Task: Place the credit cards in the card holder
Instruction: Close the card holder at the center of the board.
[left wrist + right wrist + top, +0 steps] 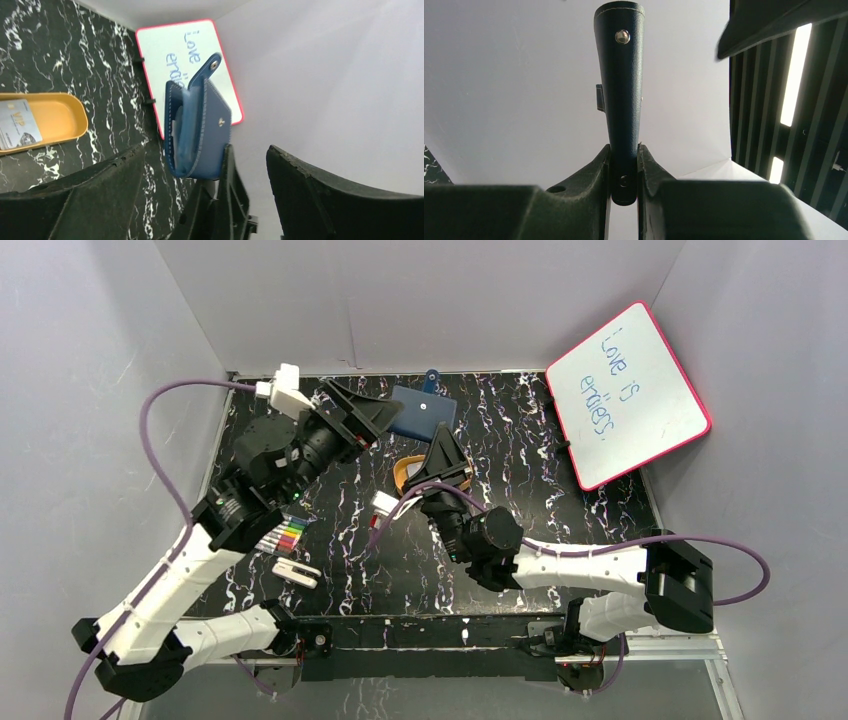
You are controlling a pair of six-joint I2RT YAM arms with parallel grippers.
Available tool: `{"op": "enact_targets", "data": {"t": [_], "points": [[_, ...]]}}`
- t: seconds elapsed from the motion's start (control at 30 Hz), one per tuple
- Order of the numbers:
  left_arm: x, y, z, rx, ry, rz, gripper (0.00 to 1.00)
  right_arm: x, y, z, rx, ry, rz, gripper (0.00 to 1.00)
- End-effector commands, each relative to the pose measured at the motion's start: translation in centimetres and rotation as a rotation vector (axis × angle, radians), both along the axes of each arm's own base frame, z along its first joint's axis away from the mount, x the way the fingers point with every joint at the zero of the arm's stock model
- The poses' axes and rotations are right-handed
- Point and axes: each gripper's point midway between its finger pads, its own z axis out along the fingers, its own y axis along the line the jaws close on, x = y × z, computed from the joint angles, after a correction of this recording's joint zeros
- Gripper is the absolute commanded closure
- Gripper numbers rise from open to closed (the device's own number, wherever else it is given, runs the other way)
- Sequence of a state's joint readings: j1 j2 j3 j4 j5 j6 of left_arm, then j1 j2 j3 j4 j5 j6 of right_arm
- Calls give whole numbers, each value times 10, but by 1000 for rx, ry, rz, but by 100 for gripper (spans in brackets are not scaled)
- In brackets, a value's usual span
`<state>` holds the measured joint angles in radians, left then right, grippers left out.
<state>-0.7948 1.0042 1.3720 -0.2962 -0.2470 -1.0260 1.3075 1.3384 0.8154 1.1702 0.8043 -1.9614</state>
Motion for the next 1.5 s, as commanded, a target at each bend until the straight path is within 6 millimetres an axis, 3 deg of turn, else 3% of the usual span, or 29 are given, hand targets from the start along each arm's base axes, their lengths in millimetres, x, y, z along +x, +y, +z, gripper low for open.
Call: {"op": "enact_targets", "data": {"t": [0.0,0.27,0.6,0.93,1.27,1.3,1.4,1.47], "points": [[-2,-23,-13,-11,-20,-104,13,-9,-14,41,165,-54,18,100],[-5,-26,-25,-41,-72,-126,15,-14,-16,48,193,-51,27,100],[-9,-37,-8,-161,-199,-183,35,-18,-13,51,216,-42,37,100],[-7,-32,5,-208,-254,-155,55,-22,-9,47,208,-34,40,100],[-7,-30,3,-190,-264,-148,95,-28,-8,47,225,-31,45,100],[-7,-29,2,-184,-264,-143,99,-29,-7,47,228,-24,44,92],[-5,-23,1,-168,-264,-111,100,-30,4,33,177,34,42,49],[-3,-16,1,-147,-265,-80,100,-32,12,16,141,104,51,31]]}}
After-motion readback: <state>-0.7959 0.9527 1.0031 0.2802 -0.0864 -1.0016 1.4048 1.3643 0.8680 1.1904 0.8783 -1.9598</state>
